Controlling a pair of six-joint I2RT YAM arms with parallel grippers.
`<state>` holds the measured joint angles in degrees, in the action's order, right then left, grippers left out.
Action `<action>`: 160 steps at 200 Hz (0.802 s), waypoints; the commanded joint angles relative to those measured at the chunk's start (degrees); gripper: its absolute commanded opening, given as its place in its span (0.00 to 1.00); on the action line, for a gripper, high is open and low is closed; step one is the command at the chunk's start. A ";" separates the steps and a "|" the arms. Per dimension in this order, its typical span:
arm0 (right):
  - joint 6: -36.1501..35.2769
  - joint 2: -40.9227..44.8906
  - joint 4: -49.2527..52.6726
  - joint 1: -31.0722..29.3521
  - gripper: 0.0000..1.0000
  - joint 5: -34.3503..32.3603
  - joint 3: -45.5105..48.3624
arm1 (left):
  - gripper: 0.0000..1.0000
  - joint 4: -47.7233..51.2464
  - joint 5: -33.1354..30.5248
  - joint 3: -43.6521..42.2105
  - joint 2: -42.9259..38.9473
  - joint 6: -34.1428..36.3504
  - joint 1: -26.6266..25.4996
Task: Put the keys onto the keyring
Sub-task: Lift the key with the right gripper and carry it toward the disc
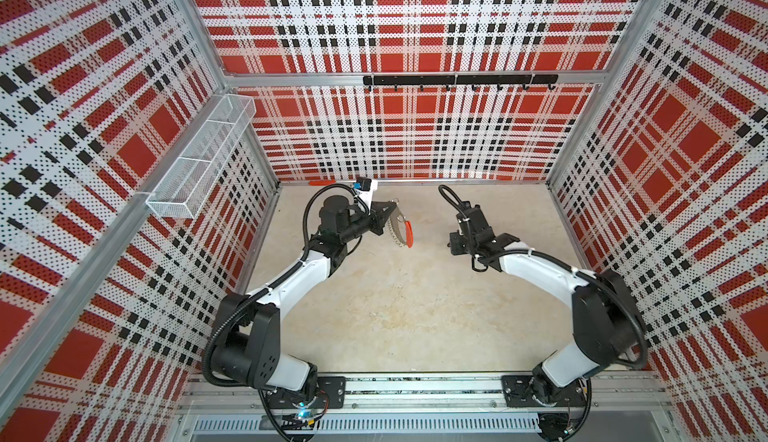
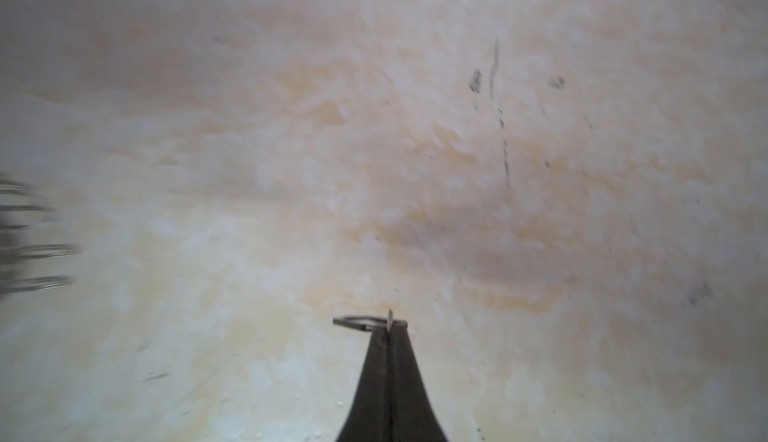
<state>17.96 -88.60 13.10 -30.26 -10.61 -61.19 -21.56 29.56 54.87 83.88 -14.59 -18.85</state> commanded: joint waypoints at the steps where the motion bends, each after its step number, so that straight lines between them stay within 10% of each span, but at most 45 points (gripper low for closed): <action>1: -6.34 4.49 -9.25 -0.34 0.00 8.74 1.37 | 0.00 -4.77 -0.22 0.75 -2.05 -1.43 -0.57; 76: 7.59 10.91 -32.60 7.86 0.00 52.48 5.68 | 0.00 -13.10 -1.73 -0.79 -2.96 -5.61 -2.06; 160: 13.30 8.22 -33.08 8.55 0.00 57.72 -0.79 | 0.00 -25.38 7.06 -3.75 -2.66 -9.61 -3.81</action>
<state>29.12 -78.65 -21.17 -21.89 45.30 -57.34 -37.43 31.86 52.64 82.65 -22.59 -21.67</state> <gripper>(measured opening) 0.047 0.044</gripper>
